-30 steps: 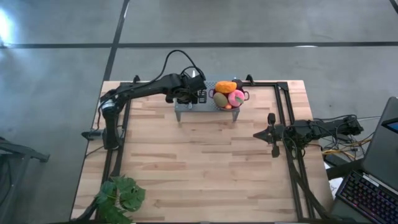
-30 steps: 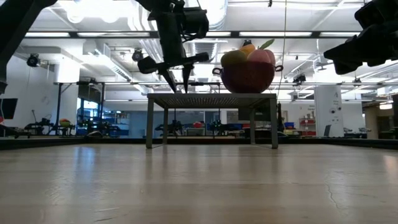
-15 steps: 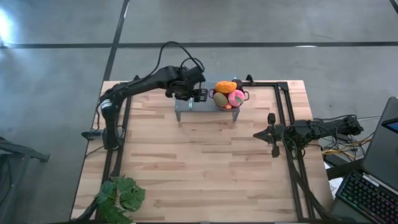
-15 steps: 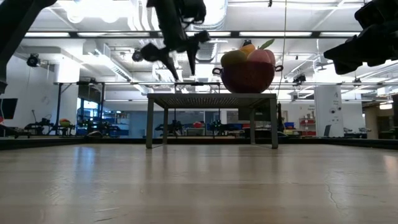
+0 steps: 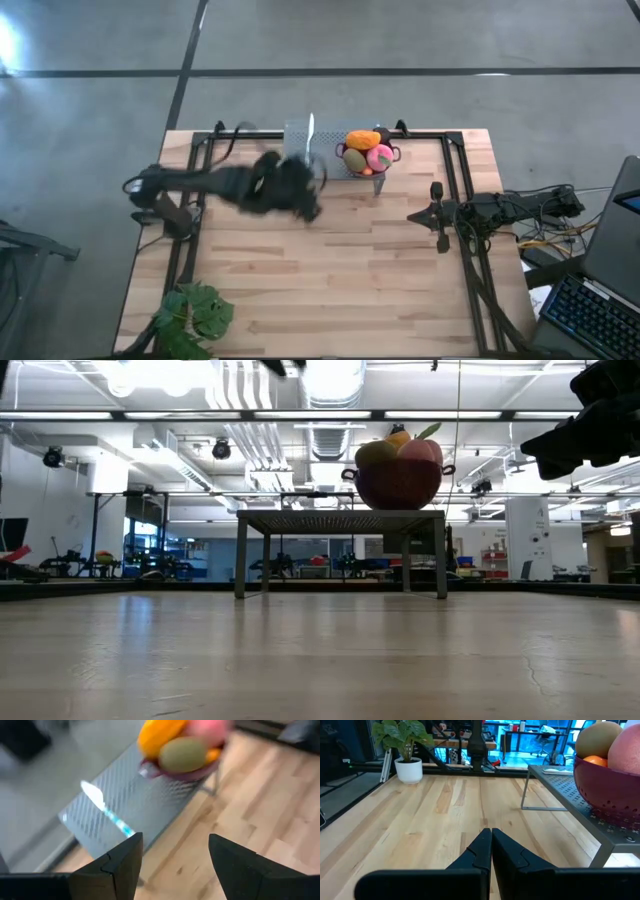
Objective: Pick & Place Fruit
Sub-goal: Return to Home Position
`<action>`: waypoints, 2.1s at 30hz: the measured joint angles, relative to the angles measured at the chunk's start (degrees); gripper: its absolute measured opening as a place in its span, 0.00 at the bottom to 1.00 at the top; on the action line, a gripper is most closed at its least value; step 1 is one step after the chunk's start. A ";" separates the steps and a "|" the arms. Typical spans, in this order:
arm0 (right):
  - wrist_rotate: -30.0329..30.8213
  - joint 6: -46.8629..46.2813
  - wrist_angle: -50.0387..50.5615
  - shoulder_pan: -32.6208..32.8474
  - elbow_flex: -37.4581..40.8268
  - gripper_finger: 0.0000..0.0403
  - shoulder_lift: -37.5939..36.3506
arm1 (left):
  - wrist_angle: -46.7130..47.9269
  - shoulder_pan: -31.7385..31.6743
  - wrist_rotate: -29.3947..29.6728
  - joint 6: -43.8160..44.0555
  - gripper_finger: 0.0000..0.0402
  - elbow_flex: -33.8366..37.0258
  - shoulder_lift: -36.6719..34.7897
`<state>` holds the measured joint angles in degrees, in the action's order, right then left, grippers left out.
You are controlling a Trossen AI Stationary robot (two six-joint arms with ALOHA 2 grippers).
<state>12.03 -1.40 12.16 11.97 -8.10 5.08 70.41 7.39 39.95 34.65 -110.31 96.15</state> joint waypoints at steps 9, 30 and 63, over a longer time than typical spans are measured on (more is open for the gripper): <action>0.00 -0.05 -0.02 0.00 0.00 0.02 0.00 | -15.55 24.59 29.37 -6.38 0.58 21.62 -10.51; -0.01 -3.22 -1.17 0.02 0.00 0.02 -0.10 | -46.00 31.73 28.88 -12.37 0.58 67.79 -46.85; -0.37 0.97 -6.38 -0.03 0.05 0.02 -3.03 | -61.07 31.66 -10.24 -37.56 0.58 99.97 -96.10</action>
<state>11.66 -0.43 5.78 11.94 -8.05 2.05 9.33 39.05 29.71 -2.91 -10.35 0.06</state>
